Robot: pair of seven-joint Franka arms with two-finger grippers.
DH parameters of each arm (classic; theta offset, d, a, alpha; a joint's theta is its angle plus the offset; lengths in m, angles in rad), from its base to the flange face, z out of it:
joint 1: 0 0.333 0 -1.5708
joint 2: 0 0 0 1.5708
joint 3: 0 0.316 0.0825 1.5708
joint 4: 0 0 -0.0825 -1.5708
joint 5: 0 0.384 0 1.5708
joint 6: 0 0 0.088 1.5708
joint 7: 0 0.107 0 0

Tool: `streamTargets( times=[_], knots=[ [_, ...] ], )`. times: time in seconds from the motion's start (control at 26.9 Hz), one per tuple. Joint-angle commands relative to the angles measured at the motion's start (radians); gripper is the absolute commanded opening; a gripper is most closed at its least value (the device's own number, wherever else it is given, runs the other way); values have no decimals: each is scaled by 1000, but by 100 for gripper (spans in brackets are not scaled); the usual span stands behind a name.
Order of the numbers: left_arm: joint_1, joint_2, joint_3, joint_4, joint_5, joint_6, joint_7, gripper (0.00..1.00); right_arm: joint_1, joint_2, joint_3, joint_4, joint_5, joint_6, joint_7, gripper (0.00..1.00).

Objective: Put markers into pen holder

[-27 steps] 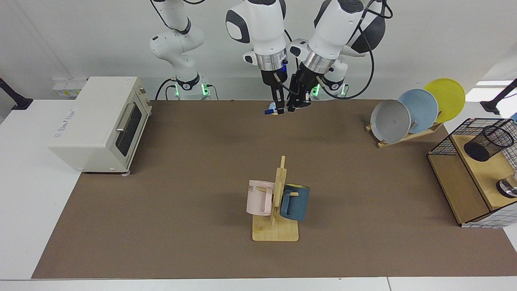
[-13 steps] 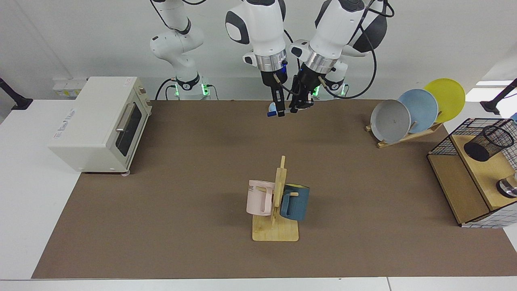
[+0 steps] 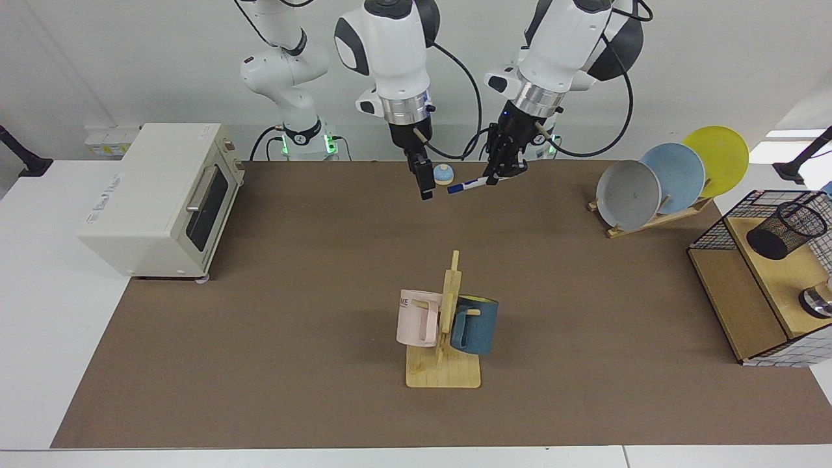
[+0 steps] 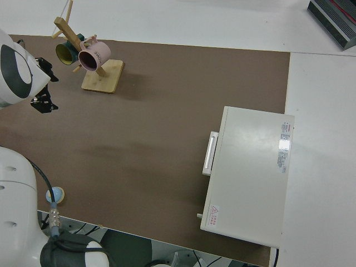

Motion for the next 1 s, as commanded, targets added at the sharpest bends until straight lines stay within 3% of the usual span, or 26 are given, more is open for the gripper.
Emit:
streamTargets(
  times=[0.0,0.15,0.45,0.67,0.97],
  knots=[
    [34,-22,1,22,52,-74,-14,0,-123,-72,9,-7,5,-102,-294,100],
    [85,-31,1,28,78,-128,-43,0,-224,-113,8,-7,7,-176,-591,100],
    [96,-33,4,79,230,-240,-139,0,-343,-145,-3,3,-12,-245,-1059,100],
    [125,-29,15,114,299,-259,-195,0,-407,-145,-3,9,-13,-274,-1264,100],
    [163,-33,18,151,415,-321,-254,0,-410,-133,0,67,-19,-340,-1391,100]
  ],
)
